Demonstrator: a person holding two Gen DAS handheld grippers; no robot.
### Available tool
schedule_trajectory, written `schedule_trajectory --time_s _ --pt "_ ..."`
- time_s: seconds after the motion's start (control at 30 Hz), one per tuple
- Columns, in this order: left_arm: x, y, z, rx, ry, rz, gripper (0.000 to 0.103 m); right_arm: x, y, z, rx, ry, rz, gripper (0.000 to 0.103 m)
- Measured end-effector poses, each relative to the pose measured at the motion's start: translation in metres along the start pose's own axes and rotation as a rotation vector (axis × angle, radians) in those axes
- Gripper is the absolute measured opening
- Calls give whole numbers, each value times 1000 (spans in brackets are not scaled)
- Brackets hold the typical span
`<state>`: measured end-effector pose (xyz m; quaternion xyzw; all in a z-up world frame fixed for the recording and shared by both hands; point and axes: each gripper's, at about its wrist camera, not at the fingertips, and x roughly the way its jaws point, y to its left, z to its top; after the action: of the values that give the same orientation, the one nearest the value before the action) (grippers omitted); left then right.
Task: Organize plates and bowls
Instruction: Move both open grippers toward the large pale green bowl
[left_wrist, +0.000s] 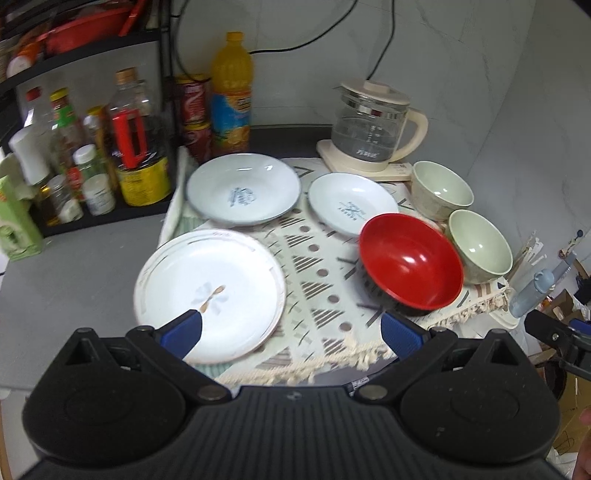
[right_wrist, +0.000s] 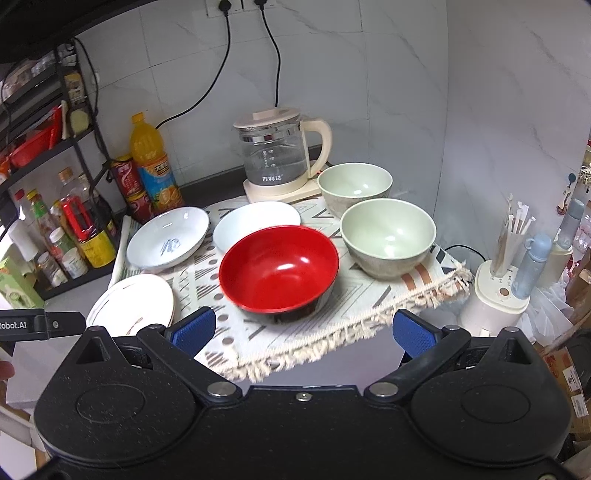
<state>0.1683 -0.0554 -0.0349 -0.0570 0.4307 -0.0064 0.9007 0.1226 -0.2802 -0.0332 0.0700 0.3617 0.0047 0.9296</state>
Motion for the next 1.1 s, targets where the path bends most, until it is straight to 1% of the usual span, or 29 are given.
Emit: schedule_trajectory --time_s 0.13,0.3,0.4,0.6,0.7,0.87,1.1 --pt "20 -6 15 6 14 7 102 16 -5 12 16 5 -16 103" --pt "45 -13 32 19 47 -39 102 35 -14 22 61 15 -31 103" --pt "58 -20 41 52 59 -63 101 45 -22 27 98 16 -28 103" --pt "80 -35 56 112 89 -81 101 70 -31 33 139 40 -70 102" --pt "88 -42 65 119 99 -101 100 79 -34 35 165 54 -78 101" --pt "99 -57 75 125 107 -126 100 92 -45 39 186 80 -101 93" --pt "121 -88 87 130 110 -151 99 114 -77 49 237 82 -117 81"
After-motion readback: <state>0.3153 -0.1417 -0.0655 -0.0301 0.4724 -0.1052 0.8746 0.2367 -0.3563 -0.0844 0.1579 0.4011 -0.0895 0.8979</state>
